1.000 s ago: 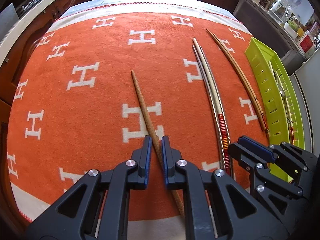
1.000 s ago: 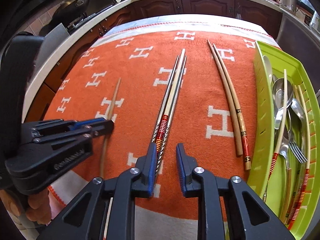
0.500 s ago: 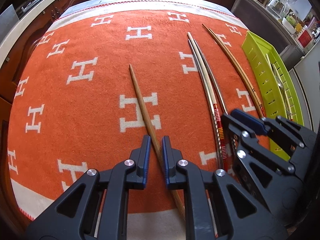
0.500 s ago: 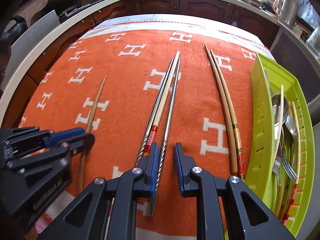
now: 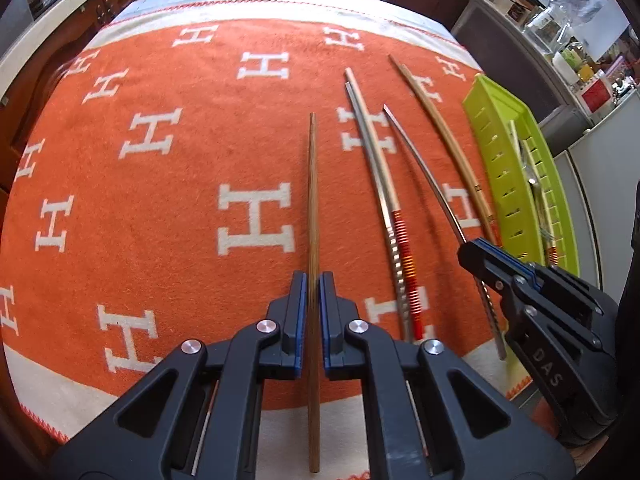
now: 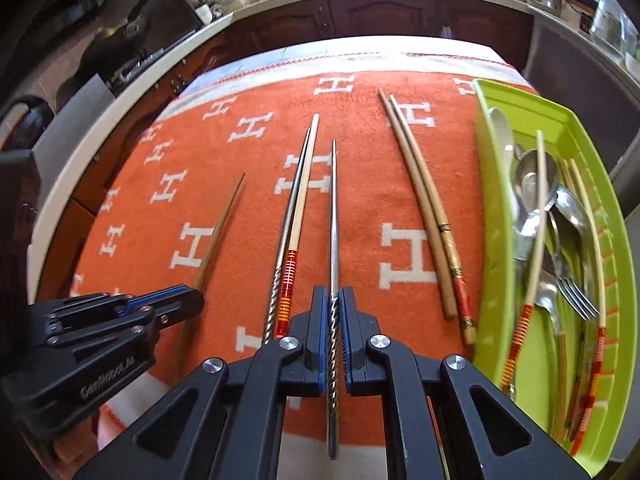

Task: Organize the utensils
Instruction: 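Grasp a plain wooden chopstick with the left tool while the right tool grasps a steel chopstick, then carry both chopsticks into the green tray and open both tools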

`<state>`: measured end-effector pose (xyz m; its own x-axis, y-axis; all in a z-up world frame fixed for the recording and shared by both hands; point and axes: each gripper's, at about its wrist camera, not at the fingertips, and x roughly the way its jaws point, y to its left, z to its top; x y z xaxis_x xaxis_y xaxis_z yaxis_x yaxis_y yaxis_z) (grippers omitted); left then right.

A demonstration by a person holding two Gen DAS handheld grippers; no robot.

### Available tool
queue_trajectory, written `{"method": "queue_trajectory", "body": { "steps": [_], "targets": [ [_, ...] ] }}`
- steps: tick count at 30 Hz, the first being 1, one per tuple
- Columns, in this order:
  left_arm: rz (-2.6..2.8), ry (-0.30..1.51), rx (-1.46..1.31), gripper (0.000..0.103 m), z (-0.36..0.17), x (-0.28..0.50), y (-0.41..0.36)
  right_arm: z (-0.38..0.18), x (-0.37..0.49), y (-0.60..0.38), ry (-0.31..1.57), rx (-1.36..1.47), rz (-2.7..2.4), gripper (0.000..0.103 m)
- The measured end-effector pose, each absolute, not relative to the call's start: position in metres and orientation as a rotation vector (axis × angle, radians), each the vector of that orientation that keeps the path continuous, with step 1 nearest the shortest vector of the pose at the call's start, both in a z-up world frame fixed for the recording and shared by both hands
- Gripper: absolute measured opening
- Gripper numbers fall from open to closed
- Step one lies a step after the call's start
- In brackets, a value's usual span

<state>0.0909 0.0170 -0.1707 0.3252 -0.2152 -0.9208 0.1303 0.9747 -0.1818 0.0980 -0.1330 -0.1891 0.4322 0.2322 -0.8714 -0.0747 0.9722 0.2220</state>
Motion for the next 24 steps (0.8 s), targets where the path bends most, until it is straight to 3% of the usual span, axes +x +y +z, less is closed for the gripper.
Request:
{"method": "queue_trajectory", "body": {
  "steps": [15, 24],
  "targets": [
    [-0.519, 1.178, -0.048, 0.004, -0.093, 0.098, -0.106, -0.106, 0.029, -0.235, 0.889, 0.36, 0.115, 0.005],
    [-0.575, 1.23, -0.061, 0.004, -0.096, 0.119, -0.172, -0.08, 0.01, -0.288, 0.764, 0.328, -0.081, 0.005]
  ]
}}
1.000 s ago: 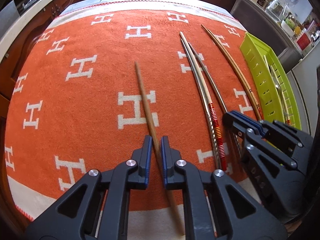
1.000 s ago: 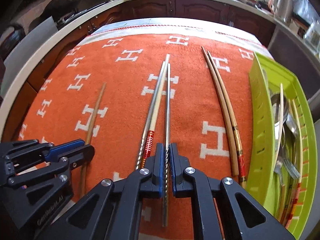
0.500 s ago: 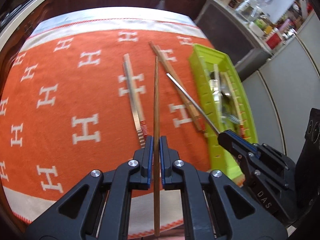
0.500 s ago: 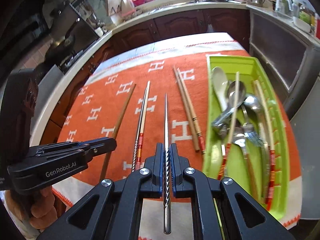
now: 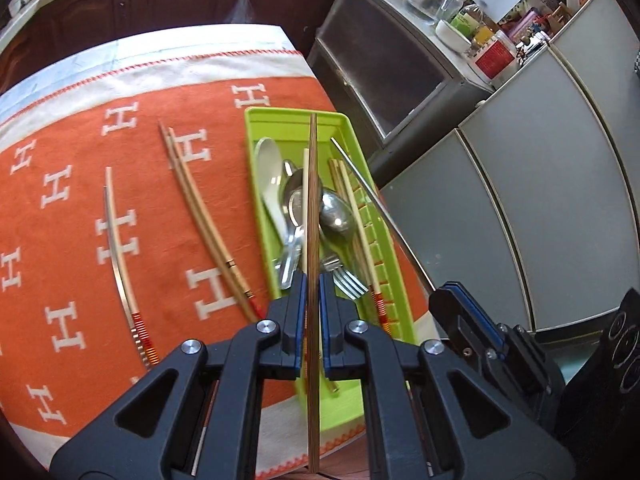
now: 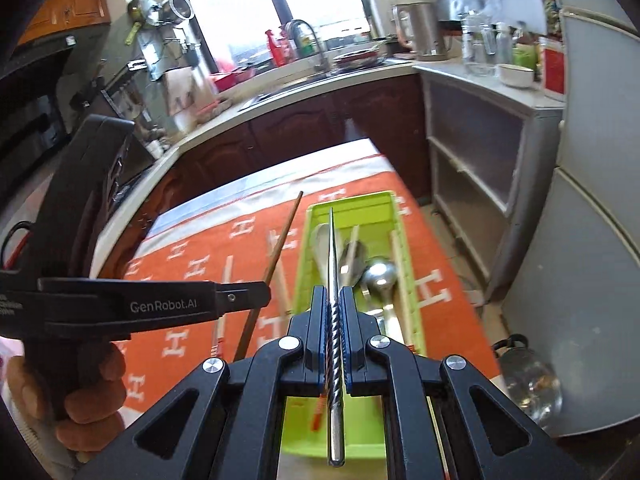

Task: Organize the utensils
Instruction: 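Carry both chopsticks into the green tray and open both tools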

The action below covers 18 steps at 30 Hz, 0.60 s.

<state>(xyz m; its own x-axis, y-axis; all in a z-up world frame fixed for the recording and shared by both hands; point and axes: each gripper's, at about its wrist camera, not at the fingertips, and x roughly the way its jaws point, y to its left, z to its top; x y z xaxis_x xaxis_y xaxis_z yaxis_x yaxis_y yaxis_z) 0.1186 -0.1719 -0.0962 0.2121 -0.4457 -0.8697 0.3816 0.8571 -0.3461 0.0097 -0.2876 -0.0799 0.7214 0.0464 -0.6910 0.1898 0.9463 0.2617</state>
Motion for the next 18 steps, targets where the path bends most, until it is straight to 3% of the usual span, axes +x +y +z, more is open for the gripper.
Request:
{"method": "queue_trajectory", "body": {
  "steps": [9, 18],
  "targets": [
    [-0.536, 1.258, 0.079, 0.004, -0.133, 0.12, -0.206, -0.13, 0.032, -0.307, 0.872, 0.263, -0.194, 0.007],
    [-0.503, 1.217, 0.088, 0.004, -0.129, 0.105, -0.172, -0.153, 0.029, -0.299, 0.912, 0.295, -0.149, 0.011]
  ]
}}
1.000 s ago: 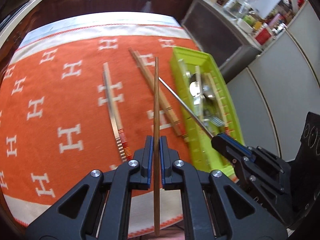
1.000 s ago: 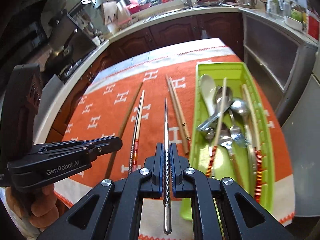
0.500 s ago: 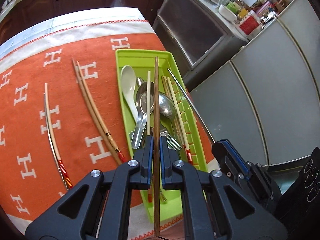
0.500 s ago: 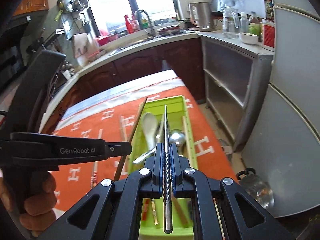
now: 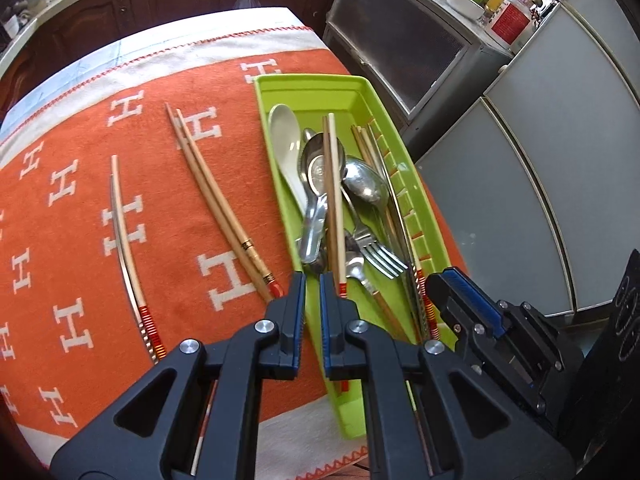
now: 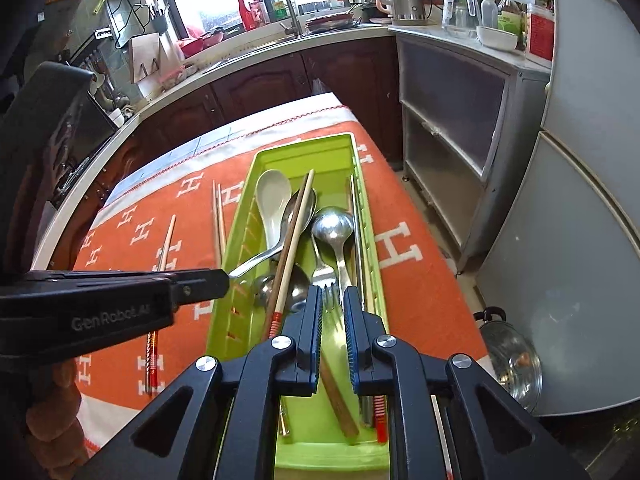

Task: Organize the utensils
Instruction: 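Carry both chopsticks into the green tray and open both tools, then move both tools back over the remaining chopsticks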

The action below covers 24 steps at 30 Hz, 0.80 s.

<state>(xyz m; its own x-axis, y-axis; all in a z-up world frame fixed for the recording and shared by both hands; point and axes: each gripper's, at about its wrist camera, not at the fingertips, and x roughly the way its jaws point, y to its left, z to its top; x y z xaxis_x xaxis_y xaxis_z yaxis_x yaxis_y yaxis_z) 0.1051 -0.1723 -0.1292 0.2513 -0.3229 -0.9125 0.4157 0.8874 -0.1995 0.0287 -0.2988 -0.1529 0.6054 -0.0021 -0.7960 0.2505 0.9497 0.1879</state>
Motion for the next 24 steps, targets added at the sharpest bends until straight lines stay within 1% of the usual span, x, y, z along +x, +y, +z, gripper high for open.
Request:
{"method": "queue_trajectory", "body": {
  "steps": [17, 24],
  "targets": [
    [-0.396, 1.133, 0.074, 0.004, -0.101, 0.065, -0.1, -0.138, 0.009, -0.264, 0.936, 0.301, -0.078, 0.012],
    [-0.335, 1.105, 0.044, 0.004, -0.095, 0.05, -0.059, -0.126, -0.005, -0.238, 0.929, 0.26, -0.032, 0.013]
  ]
}}
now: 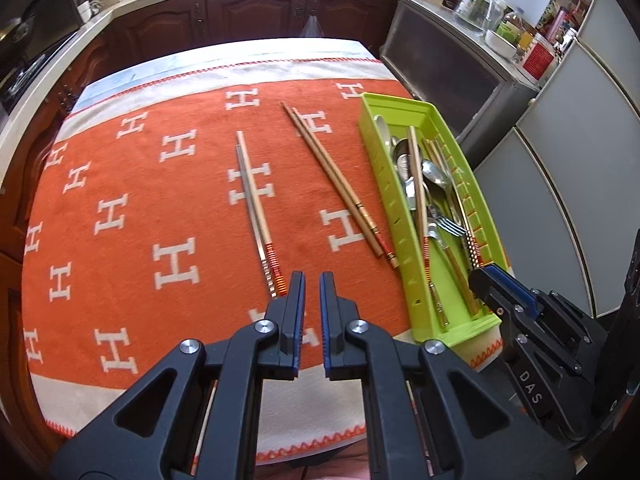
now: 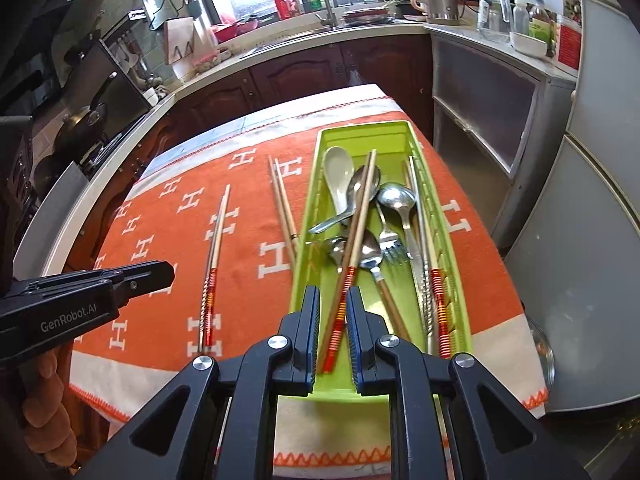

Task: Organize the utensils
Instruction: 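Move both tools back over the remaining chopsticks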

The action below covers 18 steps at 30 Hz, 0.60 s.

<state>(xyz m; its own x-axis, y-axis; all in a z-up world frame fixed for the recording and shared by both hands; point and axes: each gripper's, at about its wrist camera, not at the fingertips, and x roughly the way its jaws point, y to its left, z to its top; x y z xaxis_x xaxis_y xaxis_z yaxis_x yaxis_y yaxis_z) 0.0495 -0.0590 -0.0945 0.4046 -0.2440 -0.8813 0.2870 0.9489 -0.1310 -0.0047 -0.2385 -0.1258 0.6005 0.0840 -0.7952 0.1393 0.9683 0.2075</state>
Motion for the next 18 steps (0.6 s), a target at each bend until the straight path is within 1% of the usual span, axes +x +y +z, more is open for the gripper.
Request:
{"method": "queue_trajectory", "body": {
  "steps": [3, 7, 13, 18],
  "targets": [
    [-0.31, 1.087, 0.024, 0.004, -0.091, 0.044, -0.039, -0.119, -0.009, -0.224, 0.921, 0.228, -0.008, 0.015],
    [-0.269, 1.061, 0.008, 0.004, -0.088, 0.039, -0.009, -0.108, -0.01, -0.201, 0.912, 0.183, 0.049, 0.019],
    [-0.218, 1.068, -0.013, 0.004, -0.096, 0.044, 0.025, -0.1, 0.004, -0.168, 0.923, 0.16, 0.136, 0.02],
    [-0.201, 1.104, -0.034, 0.004, -0.115, 0.059, 0.04, -0.113, 0.037, -0.139, 0.979, 0.145, 0.214, 0.02]
  ]
}}
